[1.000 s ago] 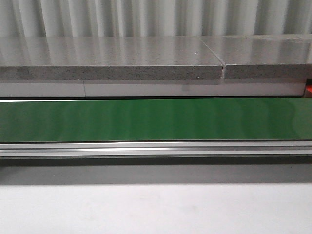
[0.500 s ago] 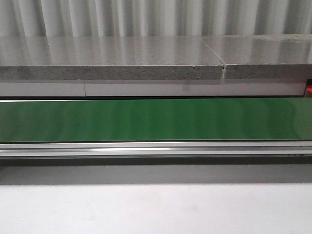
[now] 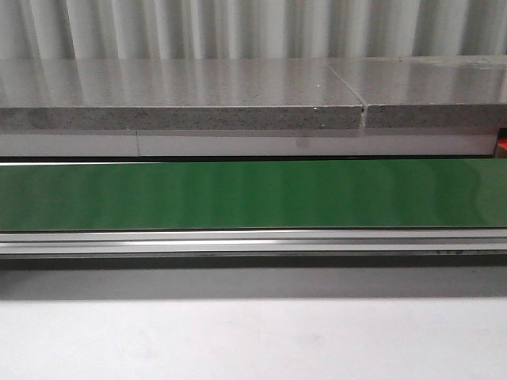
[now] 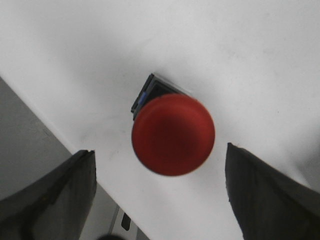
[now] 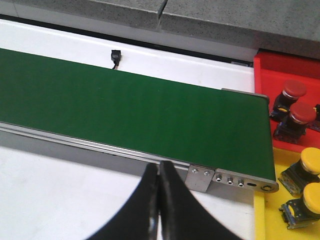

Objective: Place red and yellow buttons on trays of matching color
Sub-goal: 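Lower the left gripper onto another red button and grasp it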

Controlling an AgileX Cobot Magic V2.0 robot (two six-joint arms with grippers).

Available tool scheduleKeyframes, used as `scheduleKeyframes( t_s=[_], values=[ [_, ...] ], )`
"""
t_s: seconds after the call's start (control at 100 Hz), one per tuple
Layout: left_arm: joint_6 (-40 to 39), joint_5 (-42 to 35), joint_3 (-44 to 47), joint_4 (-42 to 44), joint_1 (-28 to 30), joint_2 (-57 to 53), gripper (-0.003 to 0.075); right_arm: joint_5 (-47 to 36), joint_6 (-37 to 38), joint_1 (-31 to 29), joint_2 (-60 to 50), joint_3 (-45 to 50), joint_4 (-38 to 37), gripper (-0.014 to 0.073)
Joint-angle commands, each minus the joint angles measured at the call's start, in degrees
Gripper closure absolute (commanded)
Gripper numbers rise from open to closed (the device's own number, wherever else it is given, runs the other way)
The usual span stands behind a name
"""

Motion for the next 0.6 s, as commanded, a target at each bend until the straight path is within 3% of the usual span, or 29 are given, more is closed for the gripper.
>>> scheduleKeyframes(
  t_s=[0.0, 0.26, 0.5, 0.59],
  values=[
    [0.13, -0.05, -3.22, -0.14, 0.20, 0.36, 0.0197, -3.81, -0.58, -0.01, 0.41, -1.37, -0.38, 0.0660],
    [0.13, 1.55, -7.07, -0.72, 0.20, 5.56, 0.0232, -3.81, -0.58, -0.01, 0.41, -1.37, -0.38, 0.0660],
    [0.13, 1.55, -7.07, -0.81, 0.20, 5.72, 0.0550, -3.88, -0.58, -0.01, 0.41, -1.37, -0.38, 0.0660],
    [0.22, 1.55, -7.07, -0.81, 0.20, 5.46, 0.0601, -3.88, -0.58, -0.01, 0.41, -1.37, -0.38, 0.0660]
  ],
)
